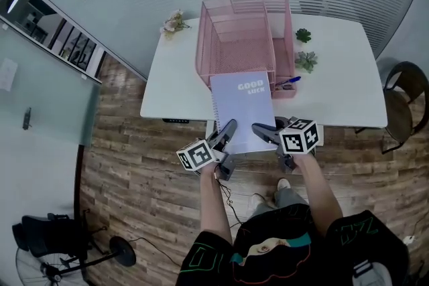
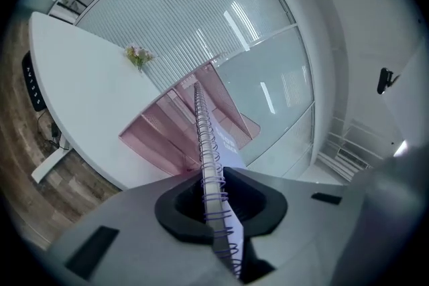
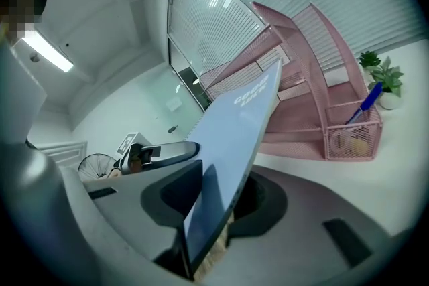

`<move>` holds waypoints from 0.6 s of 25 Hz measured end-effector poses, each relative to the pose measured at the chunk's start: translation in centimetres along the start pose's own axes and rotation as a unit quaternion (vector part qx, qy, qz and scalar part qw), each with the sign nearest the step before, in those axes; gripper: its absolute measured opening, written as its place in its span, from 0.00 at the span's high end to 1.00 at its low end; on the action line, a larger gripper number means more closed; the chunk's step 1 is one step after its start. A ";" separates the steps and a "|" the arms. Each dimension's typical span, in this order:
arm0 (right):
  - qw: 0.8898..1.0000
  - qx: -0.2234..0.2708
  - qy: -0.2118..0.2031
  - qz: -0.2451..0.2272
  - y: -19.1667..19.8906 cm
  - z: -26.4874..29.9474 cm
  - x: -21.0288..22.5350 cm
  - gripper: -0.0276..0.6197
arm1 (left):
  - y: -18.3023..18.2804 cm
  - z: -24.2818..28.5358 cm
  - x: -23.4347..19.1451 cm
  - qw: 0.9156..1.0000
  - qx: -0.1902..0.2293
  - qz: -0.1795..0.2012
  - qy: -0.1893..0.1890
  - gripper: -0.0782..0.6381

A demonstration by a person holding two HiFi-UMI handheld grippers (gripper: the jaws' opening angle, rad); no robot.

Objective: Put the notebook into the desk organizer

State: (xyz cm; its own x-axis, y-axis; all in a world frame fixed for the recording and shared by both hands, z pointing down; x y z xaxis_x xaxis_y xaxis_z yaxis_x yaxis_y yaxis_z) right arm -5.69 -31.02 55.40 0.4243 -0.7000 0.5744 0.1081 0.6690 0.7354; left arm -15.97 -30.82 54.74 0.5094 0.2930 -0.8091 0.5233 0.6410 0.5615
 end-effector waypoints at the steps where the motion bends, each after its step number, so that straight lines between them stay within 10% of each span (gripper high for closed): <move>1: 1.000 0.001 0.000 0.001 -0.2 0.2 0.2 0.80 | -0.2 0.2 -0.2 1.000 0.001 -0.011 0.003 0.82; 15: 1.000 -0.004 0.006 0.002 -0.5 -0.3 2.0 0.61 | -2.6 2.9 -1.3 0.995 -0.001 -0.093 0.042 0.85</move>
State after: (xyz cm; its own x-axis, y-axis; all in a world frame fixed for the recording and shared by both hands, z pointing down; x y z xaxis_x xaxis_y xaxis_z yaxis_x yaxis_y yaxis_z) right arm -4.60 -32.62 56.07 0.4356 -0.6946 0.5725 0.1135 0.6733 0.7306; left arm -16.00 -34.90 54.86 0.3455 0.2273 -0.9105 0.6020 0.6905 0.4009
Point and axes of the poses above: the fingertips, and each gripper's own axes: z forward along the fingers, x to its right, y out of its underside, the point moved 2 cm from there along -z, backward along the fingers, and after that the axes turned 4 degrees about -x, right-handed, at the moved point
